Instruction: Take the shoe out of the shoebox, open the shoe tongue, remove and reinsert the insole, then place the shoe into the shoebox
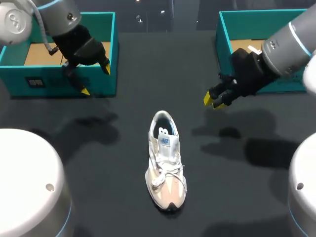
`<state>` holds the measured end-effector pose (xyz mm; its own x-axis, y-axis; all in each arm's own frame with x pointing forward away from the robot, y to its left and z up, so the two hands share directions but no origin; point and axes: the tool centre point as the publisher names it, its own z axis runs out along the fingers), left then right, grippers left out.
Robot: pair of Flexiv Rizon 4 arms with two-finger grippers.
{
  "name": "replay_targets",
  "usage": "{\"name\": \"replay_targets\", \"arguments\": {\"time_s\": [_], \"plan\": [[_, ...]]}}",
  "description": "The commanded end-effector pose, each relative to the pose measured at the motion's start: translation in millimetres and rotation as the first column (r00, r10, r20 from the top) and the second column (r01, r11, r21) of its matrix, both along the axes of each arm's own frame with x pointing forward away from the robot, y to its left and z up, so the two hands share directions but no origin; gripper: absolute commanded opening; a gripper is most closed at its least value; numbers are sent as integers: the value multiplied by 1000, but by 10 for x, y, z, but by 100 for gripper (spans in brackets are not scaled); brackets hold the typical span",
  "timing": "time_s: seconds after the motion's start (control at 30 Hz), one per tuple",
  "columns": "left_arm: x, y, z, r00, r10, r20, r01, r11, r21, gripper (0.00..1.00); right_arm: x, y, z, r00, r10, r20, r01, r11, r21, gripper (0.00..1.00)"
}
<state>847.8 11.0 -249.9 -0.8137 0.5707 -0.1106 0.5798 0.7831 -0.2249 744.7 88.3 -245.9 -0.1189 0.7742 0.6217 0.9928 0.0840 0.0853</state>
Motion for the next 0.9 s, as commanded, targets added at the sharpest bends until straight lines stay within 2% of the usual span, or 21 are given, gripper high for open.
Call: {"name": "replay_targets", "arguments": {"time_s": [0.03, 0.2, 0.3, 0.77, 0.9], "plan": [[193, 123, 133, 999, -32, -8, 32, 999, 6, 100, -51, 122, 128, 999, -9, -40, -1, 969, -248, 0], [381, 248, 349, 993, -114, 25, 114, 993, 10, 100, -151, 328, 247, 997, -65, -44, 46, 939, -340, 0], [381, 248, 349, 993, -114, 25, 114, 993, 10, 100, -213, 482, 303, 993, -117, -9, 105, 919, -380, 0], [381, 248, 349, 993, -114, 25, 114, 993, 10, 100, -213, 482, 303, 993, -117, -9, 105, 919, -380, 0], [381, 248, 349, 993, -114, 25, 114, 993, 10, 100, -144, 824, 197, 989, -146, 3, 132, 887, -442, 0]]}}
